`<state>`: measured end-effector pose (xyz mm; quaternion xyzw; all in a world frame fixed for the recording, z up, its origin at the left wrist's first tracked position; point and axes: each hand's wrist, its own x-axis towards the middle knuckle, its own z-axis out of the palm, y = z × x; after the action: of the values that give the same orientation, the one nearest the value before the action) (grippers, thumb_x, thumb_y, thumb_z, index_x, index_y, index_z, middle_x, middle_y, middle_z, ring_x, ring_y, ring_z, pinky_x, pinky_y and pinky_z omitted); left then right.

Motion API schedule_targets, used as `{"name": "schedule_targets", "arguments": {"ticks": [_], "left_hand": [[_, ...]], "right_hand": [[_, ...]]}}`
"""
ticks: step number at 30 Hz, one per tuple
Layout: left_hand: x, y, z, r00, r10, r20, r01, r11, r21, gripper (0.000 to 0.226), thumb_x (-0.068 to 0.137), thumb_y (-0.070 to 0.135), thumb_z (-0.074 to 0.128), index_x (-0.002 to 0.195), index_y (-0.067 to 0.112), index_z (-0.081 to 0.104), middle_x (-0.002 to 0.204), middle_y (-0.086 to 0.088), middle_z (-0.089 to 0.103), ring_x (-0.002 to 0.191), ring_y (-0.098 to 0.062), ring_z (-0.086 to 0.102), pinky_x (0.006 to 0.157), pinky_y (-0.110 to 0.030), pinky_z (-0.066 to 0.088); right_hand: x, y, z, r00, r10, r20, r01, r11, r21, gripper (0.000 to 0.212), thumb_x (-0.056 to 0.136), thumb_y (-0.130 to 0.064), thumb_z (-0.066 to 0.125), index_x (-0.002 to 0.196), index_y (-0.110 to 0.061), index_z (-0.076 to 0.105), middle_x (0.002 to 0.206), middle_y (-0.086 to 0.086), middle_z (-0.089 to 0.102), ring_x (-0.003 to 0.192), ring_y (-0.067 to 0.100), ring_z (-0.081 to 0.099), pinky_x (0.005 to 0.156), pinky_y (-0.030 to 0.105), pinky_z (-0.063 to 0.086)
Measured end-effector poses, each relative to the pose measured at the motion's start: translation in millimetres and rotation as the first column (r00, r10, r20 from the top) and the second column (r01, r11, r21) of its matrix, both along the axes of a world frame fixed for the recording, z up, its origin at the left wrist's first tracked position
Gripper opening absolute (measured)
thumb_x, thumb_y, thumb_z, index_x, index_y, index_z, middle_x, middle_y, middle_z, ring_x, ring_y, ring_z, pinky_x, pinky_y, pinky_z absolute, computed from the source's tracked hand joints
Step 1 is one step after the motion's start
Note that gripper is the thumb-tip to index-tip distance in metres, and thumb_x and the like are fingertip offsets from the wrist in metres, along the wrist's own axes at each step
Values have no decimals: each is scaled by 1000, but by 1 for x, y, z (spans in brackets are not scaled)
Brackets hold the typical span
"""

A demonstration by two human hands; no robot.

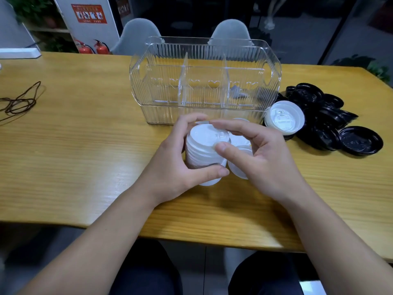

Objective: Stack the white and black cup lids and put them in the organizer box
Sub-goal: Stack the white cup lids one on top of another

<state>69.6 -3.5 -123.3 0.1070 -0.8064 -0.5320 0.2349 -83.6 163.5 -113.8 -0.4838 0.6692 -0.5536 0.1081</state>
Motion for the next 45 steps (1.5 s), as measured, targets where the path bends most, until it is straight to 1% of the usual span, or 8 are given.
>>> {"name": "schedule_targets", "arguments": {"ticks": [3, 8, 13, 25, 28, 32, 41, 45], "left_hand": [[-1, 1, 1, 1000, 5, 29, -6, 1000, 19, 107, 69, 44, 102, 159, 40, 44, 117, 22, 75, 106, -6, 75, 91, -18, 54], [0, -2, 0, 999, -24, 40, 23, 999, 32, 111, 79, 31, 103, 166, 46, 36, 133, 9, 77, 123, -17, 76, 105, -32, 58], [-1, -3, -1, 998, -37, 54, 34, 998, 45, 114, 82, 26, 103, 169, 46, 33, 125, 17, 77, 120, -14, 77, 102, -26, 57], [-3, -4, -4, 999, -36, 0, 36, 999, 26, 104, 73, 34, 105, 159, 35, 46, 126, 9, 78, 117, -17, 77, 100, -30, 58], [-3, -7, -5, 999, -52, -7, 52, 999, 14, 107, 69, 42, 104, 159, 36, 47, 135, 12, 76, 127, -17, 74, 112, -41, 58], [-3, -9, -8, 998, -54, -26, 54, 998, -11, 103, 74, 42, 107, 160, 38, 50, 150, 12, 68, 143, -16, 66, 123, -45, 52], [-3, -8, -8, 999, -35, -28, 34, 998, -46, 69, 90, 43, 90, 151, 30, 61, 138, 13, 75, 133, -14, 71, 110, -31, 56], [-3, -7, -9, 999, -39, -36, 37, 998, -44, 71, 88, 47, 91, 150, 30, 62, 137, 11, 75, 131, -16, 71, 108, -32, 57]], "right_hand": [[0, 1, 1, 999, 35, -3, -35, 999, -5, 38, 101, -20, 82, 138, -19, 77, 137, -11, 78, 139, 14, 67, 120, 40, 49], [-1, 2, 2, 993, 109, 41, -109, 994, 8, 41, 102, -12, 79, 142, -16, 74, 146, -10, 74, 147, 9, 61, 127, 45, 45], [1, -1, 1, 997, 69, 37, -69, 997, -19, 47, 94, -24, 88, 139, -18, 77, 140, -11, 77, 141, 11, 66, 124, 48, 48], [1, -4, -5, 999, 8, 47, -6, 998, -57, 55, 86, -26, 97, 137, -21, 77, 133, -6, 80, 133, 19, 72, 118, 52, 53], [-2, 4, -4, 999, -20, 46, 21, 999, -27, 49, 94, -30, 87, 141, -23, 75, 137, -10, 78, 134, 18, 71, 116, 50, 53], [-9, 28, -10, 984, -168, -55, 171, 985, 39, 24, 101, -32, 81, 124, -24, 82, 123, -10, 81, 123, 19, 73, 108, 50, 54], [-5, 53, -35, 867, -189, -461, 314, 926, 209, 46, 82, -64, 87, 113, -30, 82, 120, -19, 75, 121, 11, 65, 112, 44, 38], [-7, 49, -41, 823, -181, -538, 318, 932, 173, 30, 87, -52, 88, 102, -26, 83, 114, -16, 75, 113, 16, 66, 107, 41, 37]]}}
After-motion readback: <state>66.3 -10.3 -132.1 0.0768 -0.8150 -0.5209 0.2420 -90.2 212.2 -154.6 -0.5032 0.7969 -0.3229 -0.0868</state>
